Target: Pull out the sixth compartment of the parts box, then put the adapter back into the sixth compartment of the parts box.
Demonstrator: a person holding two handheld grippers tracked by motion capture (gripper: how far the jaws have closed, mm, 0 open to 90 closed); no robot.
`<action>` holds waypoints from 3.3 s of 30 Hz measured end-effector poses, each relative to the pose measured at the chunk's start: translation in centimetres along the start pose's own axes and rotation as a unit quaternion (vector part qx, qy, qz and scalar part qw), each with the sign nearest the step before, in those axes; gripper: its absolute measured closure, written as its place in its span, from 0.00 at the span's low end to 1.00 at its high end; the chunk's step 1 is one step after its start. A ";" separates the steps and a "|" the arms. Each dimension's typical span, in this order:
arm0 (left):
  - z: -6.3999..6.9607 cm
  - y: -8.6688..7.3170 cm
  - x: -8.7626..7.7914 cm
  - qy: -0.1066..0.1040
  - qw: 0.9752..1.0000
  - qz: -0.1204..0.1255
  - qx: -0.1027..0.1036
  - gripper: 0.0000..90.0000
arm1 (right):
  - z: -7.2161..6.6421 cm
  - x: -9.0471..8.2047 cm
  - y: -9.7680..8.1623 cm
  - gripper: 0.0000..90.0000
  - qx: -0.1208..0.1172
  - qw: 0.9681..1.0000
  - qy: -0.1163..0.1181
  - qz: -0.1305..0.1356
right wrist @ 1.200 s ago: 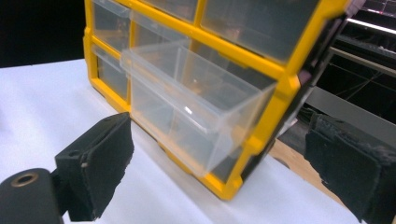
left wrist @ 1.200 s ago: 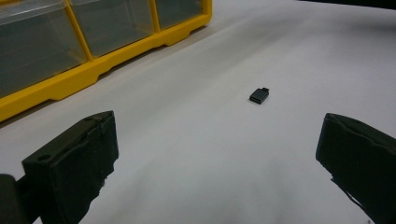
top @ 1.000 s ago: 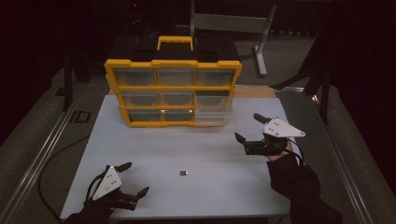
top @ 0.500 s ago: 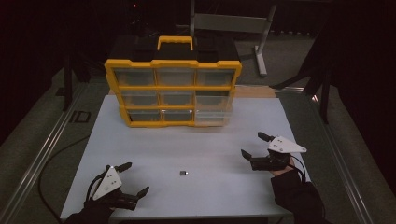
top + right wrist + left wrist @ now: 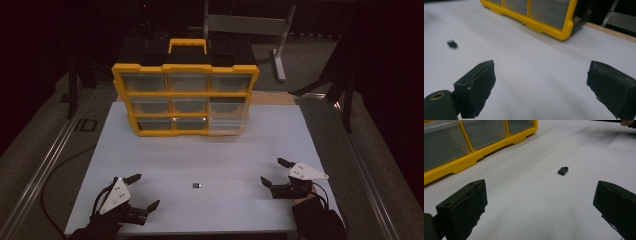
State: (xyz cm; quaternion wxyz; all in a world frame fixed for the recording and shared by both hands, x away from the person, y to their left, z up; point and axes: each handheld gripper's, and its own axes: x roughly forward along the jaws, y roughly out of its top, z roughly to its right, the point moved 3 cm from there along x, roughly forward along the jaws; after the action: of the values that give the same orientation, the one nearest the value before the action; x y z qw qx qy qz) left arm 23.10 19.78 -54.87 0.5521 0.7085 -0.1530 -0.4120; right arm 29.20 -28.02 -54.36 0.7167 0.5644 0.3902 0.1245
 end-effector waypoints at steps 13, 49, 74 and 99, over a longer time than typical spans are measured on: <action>0.0 0.0 0.0 0.000 1.000 -0.003 -0.002 0.00 | -1.2 -1.2 -2.2 0.09 0.006 1.000 0.002 -0.020; 0.3 -0.3 0.4 -0.006 0.999 -0.044 0.010 0.00 | -1.5 -1.5 -1.8 0.09 -0.009 1.000 -0.012 0.013; -0.7 6.2 -0.8 -0.041 0.998 -0.043 0.026 0.00 | -1.8 -1.5 -1.4 0.09 -0.017 0.999 -0.011 0.028; 1.0 13.5 4.2 -0.121 0.990 -0.031 0.069 0.00 | -1.8 -1.6 -1.2 0.09 -0.018 0.999 -0.007 0.039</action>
State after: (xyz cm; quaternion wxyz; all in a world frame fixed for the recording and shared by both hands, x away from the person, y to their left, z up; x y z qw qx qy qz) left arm 28.11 11.67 -44.39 0.4665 0.6944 -0.2239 -0.5001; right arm 26.57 -28.16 -54.90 0.7238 0.5675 0.3605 0.1552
